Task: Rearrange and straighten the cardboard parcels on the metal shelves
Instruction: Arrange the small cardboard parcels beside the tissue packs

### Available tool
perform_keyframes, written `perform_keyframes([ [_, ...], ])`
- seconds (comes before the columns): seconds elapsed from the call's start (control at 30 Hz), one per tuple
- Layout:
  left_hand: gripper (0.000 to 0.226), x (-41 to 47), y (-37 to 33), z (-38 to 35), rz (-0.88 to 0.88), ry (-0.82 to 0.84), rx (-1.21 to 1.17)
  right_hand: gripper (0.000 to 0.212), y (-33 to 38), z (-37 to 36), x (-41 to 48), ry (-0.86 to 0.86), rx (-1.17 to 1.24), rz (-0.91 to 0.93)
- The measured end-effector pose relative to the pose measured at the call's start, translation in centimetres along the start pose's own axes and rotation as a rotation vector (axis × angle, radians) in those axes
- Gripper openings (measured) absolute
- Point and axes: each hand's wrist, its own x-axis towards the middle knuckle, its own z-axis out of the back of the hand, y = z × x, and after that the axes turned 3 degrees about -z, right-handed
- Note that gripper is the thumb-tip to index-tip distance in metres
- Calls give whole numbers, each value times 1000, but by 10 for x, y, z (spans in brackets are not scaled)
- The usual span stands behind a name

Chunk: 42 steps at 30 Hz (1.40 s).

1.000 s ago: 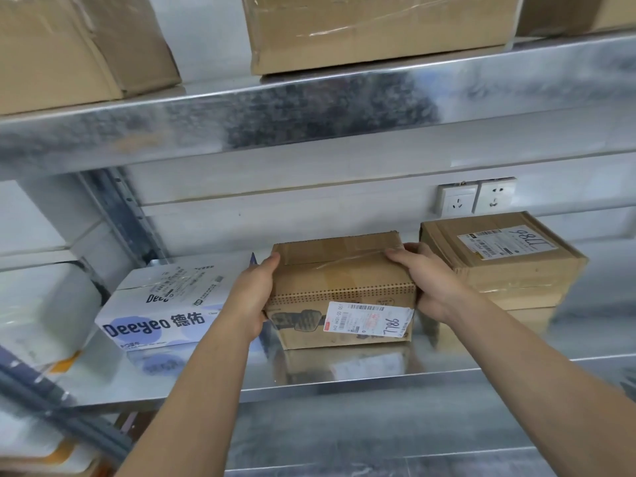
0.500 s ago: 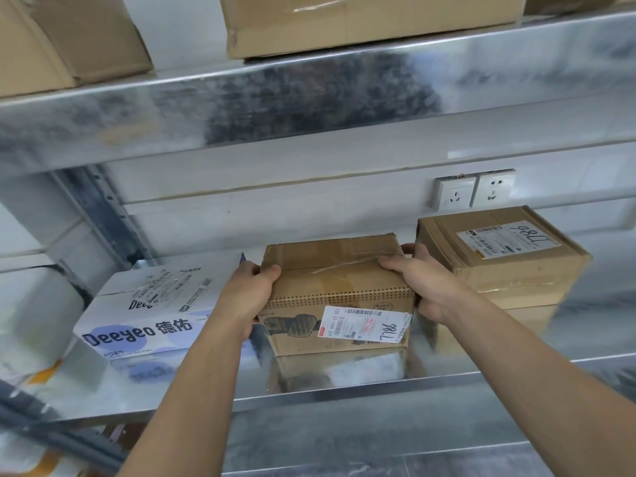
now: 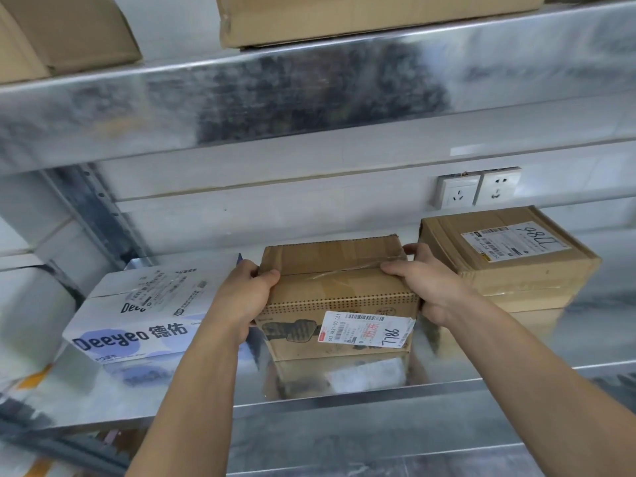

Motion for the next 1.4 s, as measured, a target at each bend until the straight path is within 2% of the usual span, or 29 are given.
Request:
perform_keyframes([
  [0.33,21,7,4,-4,-106,-68,150,49,1,-2,0,-8,-31,1],
  [0.77,20,7,6,-3,-123,-72,185,46,3,-2,-2,5,-46,4],
  [1.03,19,7,6,-1,-102,-44,136,45,2,0,-3,13,-55,5],
  [1.4,25,-8,1,2,-17,-4,0,55,-1,0,-8,2,-13,8],
])
